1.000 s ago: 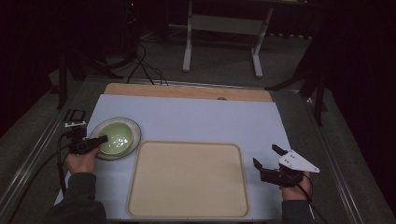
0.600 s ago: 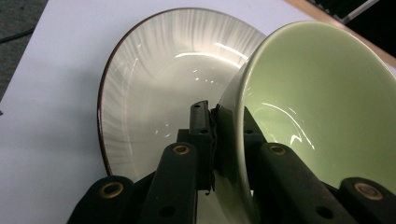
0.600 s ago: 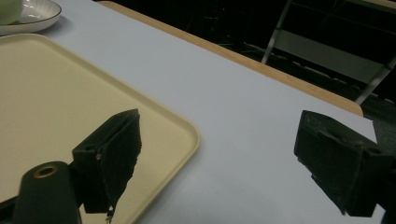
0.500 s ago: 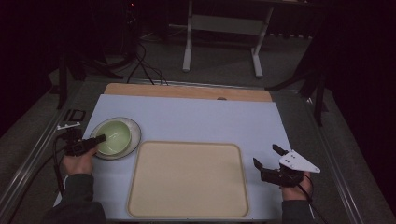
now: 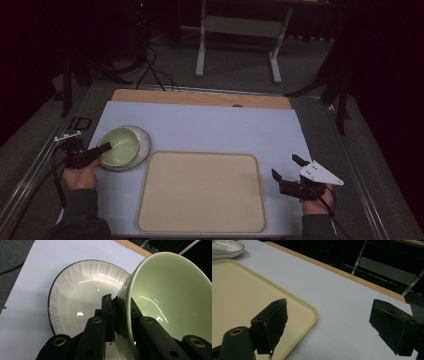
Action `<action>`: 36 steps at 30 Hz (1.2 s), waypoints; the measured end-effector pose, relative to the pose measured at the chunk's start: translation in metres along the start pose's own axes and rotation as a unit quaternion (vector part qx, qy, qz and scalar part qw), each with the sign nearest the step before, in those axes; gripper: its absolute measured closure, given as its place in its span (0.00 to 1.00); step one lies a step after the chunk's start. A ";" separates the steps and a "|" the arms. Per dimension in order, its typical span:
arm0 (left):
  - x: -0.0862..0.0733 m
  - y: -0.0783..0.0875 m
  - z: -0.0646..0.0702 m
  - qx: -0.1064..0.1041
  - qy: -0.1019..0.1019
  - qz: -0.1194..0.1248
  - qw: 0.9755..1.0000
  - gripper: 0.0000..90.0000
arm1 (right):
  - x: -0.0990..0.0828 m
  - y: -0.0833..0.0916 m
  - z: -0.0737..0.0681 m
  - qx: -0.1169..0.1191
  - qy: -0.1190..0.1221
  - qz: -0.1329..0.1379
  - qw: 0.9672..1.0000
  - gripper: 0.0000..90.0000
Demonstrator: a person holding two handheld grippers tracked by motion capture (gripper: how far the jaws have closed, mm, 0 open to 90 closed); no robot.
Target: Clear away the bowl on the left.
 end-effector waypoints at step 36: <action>0.002 0.030 0.036 -0.054 -0.047 0.024 0.997 0.92 | 0.001 0.003 0.000 -0.003 -0.001 0.008 1.000 0.16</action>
Point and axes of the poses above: each handheld gripper's, and its own axes: y roughly backward along the jaws, x roughly out of its top, z roughly to its right, the point moved 1 cm from there along -y, roughly forward along the jaws, and after that the axes turned 3 degrees about -x, right-handed, at the moved point
